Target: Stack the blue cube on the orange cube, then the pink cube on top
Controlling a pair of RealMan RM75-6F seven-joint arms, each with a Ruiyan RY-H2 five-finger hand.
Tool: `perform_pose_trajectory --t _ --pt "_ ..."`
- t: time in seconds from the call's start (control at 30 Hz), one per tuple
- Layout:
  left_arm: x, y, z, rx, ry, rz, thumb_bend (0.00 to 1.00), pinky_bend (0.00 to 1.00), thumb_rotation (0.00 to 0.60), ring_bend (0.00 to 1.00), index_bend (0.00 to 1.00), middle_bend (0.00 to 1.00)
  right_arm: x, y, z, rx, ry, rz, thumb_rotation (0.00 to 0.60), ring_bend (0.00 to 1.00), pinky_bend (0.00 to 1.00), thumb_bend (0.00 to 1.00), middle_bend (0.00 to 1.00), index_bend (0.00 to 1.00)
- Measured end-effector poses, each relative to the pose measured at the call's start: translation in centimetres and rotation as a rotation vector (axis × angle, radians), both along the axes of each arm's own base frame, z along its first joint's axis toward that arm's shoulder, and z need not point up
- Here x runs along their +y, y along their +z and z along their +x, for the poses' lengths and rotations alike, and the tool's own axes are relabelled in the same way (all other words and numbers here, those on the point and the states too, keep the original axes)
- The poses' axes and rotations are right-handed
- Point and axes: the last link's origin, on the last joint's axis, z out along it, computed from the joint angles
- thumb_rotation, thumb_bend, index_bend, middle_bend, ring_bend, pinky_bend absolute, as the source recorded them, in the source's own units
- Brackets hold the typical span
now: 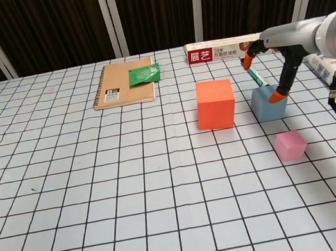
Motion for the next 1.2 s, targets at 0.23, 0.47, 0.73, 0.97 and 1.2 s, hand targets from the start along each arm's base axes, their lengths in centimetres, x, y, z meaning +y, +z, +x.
perform_pose_trajectory --t 0.23,0.47,0.73,0.97,1.2 --pt "0.1 0.1 -0.2 0.004 0.014 0.008 0.12 0.0 0.6 0.0 0.04 0.0 -0.9 -0.9 -1.1 0.015 -0.042 0.009 0.6 0.0 0.0 0.25 0.0 0.25" --pt "0.2 0.1 -0.3 0.011 0.027 0.013 0.12 0.0 0.6 0.0 0.05 0.0 -1.1 -2.0 -2.2 0.014 -0.071 0.026 0.6 0.0 0.0 0.25 0.0 0.3" --pt "0.3 0.0 -0.2 0.018 0.029 0.011 0.12 0.0 0.6 0.0 0.05 0.0 -1.7 -2.3 -2.3 -0.001 -0.073 0.009 0.6 0.0 0.0 0.25 0.0 0.4" --pt "0.3 -0.1 -0.3 0.024 0.035 0.013 0.12 0.0 0.6 0.0 0.05 0.0 -2.4 -2.2 -2.2 -0.008 -0.07 -0.02 0.6 0.0 0.0 0.25 0.0 0.46" --pt "0.4 -0.2 -0.2 0.028 0.037 0.012 0.12 0.0 0.6 0.0 0.05 0.0 -2.5 -2.1 -2.5 0.011 -0.067 -0.021 0.6 0.0 0.0 0.29 0.0 0.47"
